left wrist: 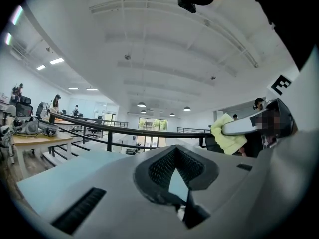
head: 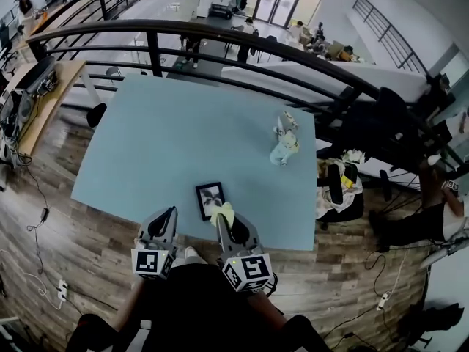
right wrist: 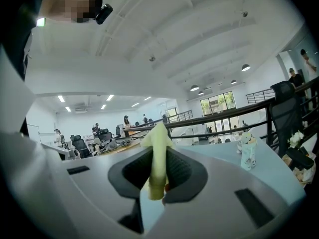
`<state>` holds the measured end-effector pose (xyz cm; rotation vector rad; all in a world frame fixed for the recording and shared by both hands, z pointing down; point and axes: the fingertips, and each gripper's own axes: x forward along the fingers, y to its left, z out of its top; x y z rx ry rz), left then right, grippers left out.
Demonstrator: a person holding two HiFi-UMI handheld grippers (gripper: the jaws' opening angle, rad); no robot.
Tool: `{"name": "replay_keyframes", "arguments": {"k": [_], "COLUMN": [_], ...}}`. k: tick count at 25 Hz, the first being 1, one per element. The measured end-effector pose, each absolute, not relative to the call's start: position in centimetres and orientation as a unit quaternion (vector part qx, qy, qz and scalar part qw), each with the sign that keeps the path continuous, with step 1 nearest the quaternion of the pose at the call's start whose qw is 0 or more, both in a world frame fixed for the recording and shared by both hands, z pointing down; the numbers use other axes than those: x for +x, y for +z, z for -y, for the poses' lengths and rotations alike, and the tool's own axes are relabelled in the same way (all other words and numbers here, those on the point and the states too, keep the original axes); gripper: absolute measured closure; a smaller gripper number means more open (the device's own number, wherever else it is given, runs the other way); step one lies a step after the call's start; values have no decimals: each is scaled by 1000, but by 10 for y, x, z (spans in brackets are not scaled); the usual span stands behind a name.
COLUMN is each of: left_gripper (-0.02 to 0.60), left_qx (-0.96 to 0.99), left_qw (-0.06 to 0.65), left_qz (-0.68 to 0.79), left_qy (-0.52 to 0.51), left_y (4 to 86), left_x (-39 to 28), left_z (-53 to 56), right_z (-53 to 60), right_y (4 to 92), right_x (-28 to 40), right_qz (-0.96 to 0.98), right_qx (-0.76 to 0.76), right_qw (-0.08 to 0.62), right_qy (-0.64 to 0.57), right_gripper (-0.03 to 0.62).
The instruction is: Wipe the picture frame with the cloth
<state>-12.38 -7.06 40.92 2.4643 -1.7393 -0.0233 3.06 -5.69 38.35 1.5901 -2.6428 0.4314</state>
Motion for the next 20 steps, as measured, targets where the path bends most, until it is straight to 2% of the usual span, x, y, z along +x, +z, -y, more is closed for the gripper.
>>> {"name": "replay_keyframes", "arguments": {"k": [20], "left_gripper": [584], "left_qx": [823], "left_qw": [69], "left_qz": [564], "left_qy": [19], "left_y": [430], "left_x": [-113], "left_z": [107], "right_z": [101], "right_y": [397], "right_x": [30], "right_qz": [855], "right_qx": [497], "right_qw": [29], "right_qy": [149], "right_gripper": [536]}}
